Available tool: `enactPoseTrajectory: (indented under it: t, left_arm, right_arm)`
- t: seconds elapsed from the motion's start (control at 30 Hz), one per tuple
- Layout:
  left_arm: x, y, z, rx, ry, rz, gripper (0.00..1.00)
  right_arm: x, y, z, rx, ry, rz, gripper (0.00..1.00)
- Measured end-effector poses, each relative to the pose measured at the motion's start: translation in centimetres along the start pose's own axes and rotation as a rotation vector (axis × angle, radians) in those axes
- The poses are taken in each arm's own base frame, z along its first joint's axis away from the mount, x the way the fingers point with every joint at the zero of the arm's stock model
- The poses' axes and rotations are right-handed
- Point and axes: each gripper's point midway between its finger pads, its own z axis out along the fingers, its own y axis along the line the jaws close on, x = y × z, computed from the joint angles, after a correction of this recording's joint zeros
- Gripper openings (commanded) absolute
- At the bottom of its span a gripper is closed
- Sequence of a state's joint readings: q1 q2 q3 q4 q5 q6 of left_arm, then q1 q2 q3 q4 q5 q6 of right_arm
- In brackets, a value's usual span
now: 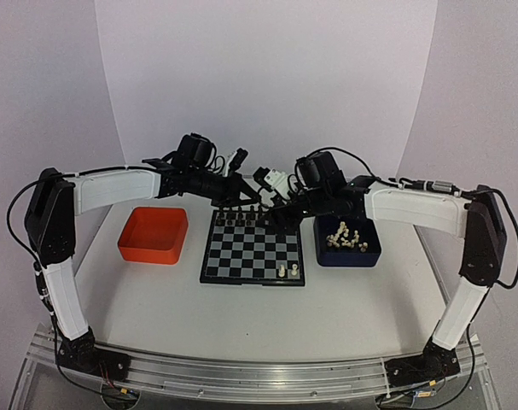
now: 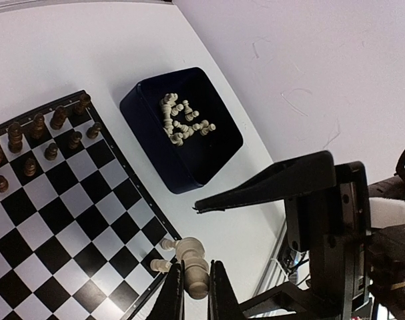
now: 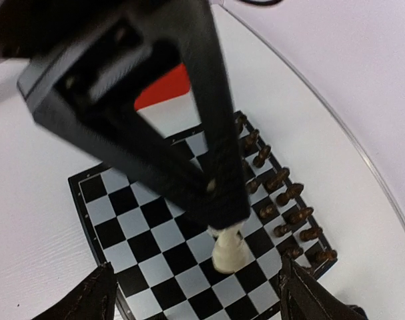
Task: Set up the chess pieces on the board
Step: Place the chess piece on the chessboard.
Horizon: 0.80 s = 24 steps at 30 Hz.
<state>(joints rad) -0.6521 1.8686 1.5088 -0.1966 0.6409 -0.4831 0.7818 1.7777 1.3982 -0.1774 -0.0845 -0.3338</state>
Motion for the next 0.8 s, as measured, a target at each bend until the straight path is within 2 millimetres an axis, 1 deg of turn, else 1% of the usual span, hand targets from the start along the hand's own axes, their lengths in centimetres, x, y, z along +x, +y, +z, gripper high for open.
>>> enactPoseTrajectory:
  t: [0.07,0.13,0.2,0.27,0.33,0.43,0.53,0.6,0.73,0.8]
  left_arm:
    - [0.0,0.5,-0.1,-0.036,-0.007,0.013,0.0]
    - [-0.1,1.0,-0.3,-0.077,-0.014,0.025,0.0]
    - [0.0,1.6,-0.6,-0.125,-0.022,0.036,0.0]
    - [0.3,1.9,-0.7,-0.176,-0.024,0.05,0.0]
    - [1.0,2.0,-0.4,-0.223,-0.012,0.068,0.0]
    - [2.9,1.5,0.6,-0.274,0.029,0.086,0.0]
    - [4.6,0.5,1.6,-0.311,0.056,0.106,0.0]
    - [5.8,0.0,2.2,-0.34,0.074,0.117,0.0]
    - [7.8,-0.1,3.9,-0.415,0.114,0.123,0.0]
    - [8.7,0.3,4.9,-0.454,0.132,0.121,0.0]
  right_arm:
    - [1.4,0.5,-0.4,-0.008,0.026,0.027,0.85]
    - [2.7,0.9,-1.5,-0.005,0.044,0.053,0.85]
    - [3.6,1.0,-3.1,0.016,0.051,0.083,0.86]
    - [4.1,0.6,-4.7,0.068,0.049,0.117,0.86]
    - [4.2,-0.7,-6.1,0.158,0.043,0.158,0.87]
    - [5.3,-3.7,-8.1,0.347,0.056,0.238,0.88]
    - [7.1,-7.4,-10.2,0.542,0.077,0.345,0.89]
    - [8.9,-9.5,-11.8,0.636,0.093,0.431,0.89]
    - [12.0,-12.5,-14.8,0.77,0.122,0.571,0.9]
    - [13.0,-13.2,-15.7,0.811,0.131,0.611,0.9]
